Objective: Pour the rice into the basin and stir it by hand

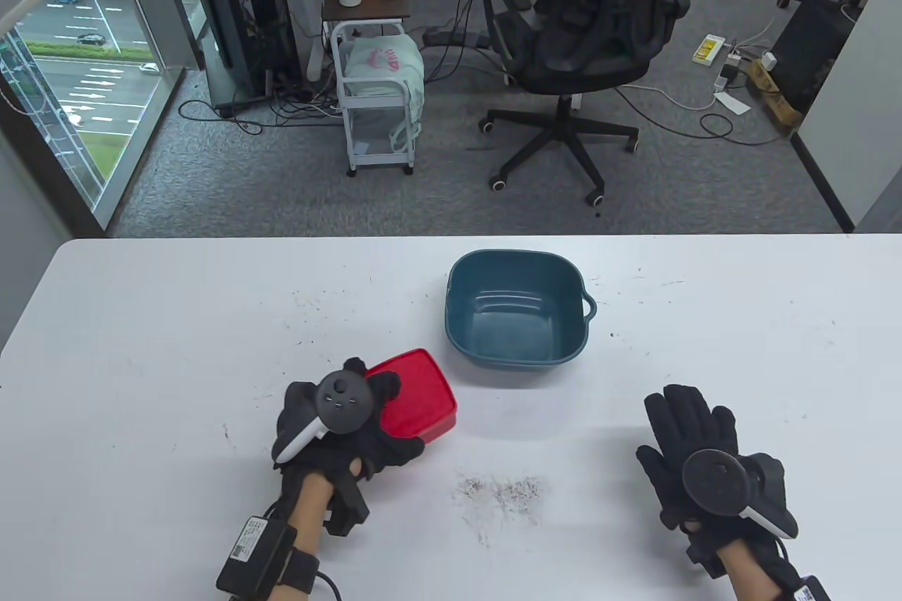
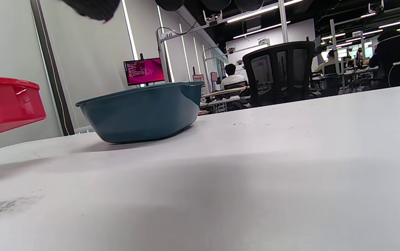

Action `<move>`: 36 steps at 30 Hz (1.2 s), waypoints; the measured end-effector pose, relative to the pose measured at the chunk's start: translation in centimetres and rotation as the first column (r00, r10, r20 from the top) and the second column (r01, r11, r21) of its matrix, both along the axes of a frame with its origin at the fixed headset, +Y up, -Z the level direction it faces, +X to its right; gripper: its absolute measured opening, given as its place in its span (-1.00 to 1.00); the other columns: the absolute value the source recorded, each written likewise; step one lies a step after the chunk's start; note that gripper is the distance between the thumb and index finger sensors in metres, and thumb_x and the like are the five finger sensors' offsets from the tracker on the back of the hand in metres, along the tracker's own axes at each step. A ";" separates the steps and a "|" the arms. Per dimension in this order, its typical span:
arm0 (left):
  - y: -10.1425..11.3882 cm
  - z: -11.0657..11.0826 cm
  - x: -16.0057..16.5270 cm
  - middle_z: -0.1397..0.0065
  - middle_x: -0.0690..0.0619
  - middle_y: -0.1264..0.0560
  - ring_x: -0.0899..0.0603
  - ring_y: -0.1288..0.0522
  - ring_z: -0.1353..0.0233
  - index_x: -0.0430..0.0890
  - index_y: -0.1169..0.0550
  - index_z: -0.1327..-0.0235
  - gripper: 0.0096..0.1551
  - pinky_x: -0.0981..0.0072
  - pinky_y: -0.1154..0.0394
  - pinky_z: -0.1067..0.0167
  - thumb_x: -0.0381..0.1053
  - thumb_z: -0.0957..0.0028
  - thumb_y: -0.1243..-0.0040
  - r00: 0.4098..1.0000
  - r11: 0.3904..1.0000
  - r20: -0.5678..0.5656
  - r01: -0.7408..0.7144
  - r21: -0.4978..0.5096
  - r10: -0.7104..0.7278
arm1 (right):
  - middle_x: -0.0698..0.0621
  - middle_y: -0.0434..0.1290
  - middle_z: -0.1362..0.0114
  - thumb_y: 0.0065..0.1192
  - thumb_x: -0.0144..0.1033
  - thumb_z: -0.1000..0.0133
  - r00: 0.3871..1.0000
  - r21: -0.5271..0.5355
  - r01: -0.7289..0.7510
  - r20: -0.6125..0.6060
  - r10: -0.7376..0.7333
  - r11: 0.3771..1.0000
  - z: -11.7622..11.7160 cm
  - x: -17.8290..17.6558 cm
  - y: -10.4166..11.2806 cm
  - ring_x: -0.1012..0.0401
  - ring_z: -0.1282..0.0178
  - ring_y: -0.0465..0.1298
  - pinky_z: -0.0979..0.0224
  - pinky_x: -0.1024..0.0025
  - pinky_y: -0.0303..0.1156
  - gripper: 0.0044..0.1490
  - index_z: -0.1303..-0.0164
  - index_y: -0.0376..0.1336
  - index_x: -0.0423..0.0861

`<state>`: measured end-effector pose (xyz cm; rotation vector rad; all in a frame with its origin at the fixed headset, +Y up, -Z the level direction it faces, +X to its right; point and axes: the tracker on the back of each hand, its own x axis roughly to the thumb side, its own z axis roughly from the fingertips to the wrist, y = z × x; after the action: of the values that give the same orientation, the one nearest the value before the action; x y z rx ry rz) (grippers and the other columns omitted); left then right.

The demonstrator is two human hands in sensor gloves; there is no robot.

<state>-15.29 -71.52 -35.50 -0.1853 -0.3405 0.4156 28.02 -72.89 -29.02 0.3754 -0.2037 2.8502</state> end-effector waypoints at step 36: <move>-3.6 2.0 4.3 -0.67 -0.41 0.27 -0.67 0.09 -0.64 -0.14 0.14 -0.67 0.66 -0.64 -0.11 -0.48 0.60 0.47 -0.38 0.965 0.987 0.215 -0.131 -0.096 0.149 | -0.29 0.07 -0.61 0.14 0.03 0.06 1.000 -0.037 0.006 -0.021 -0.006 0.999 -0.1 -0.1 -0.5 -0.28 -0.60 0.13 -0.40 -0.55 0.01 -0.07 -0.52 0.08 -0.10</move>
<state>-11.02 -75.15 -33.48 -0.2889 -0.5590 0.5509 27.88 -73.35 -29.11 0.3961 -0.1474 2.8385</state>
